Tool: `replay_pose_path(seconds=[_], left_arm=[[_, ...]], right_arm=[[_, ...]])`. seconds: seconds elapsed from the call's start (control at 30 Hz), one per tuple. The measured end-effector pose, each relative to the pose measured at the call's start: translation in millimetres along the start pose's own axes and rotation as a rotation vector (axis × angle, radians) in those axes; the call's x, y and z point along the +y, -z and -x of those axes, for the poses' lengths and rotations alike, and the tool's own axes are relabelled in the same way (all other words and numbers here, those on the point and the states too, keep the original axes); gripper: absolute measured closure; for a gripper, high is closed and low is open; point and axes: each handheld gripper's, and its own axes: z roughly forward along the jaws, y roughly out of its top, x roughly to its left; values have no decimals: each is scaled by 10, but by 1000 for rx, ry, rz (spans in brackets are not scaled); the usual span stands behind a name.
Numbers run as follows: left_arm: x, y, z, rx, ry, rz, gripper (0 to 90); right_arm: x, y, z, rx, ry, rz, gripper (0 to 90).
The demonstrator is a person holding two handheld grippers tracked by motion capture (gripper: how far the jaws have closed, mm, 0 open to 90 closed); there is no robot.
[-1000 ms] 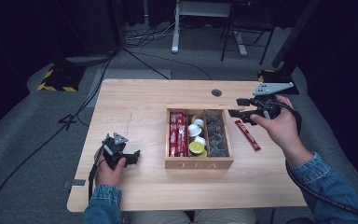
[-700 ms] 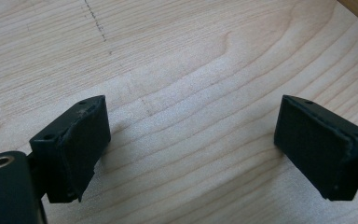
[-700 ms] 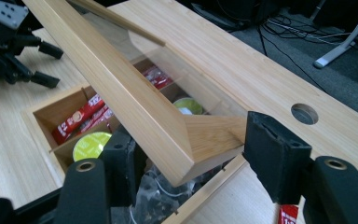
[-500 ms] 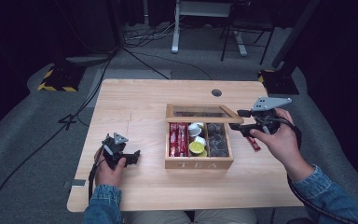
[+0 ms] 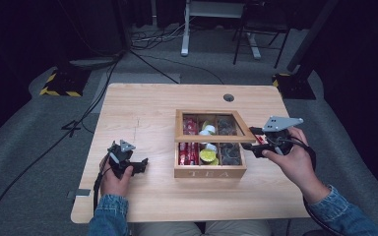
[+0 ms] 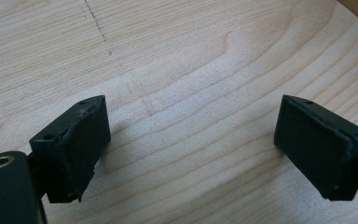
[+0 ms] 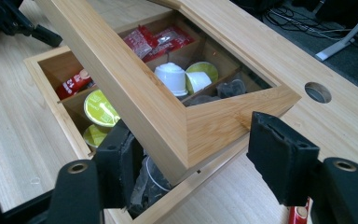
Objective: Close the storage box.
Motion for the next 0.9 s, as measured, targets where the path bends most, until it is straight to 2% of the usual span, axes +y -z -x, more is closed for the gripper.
replay_pose_path(seconds=[0.6, 0.9], left_arm=[[0, 0, 0, -1, -1, 0, 109], [0, 0, -1, -1, -1, -1, 109]], right_arm=[[-265, -88, -179, -20, 52, -34, 346], [-408, -135, -240, -10, 44, -41, 338]])
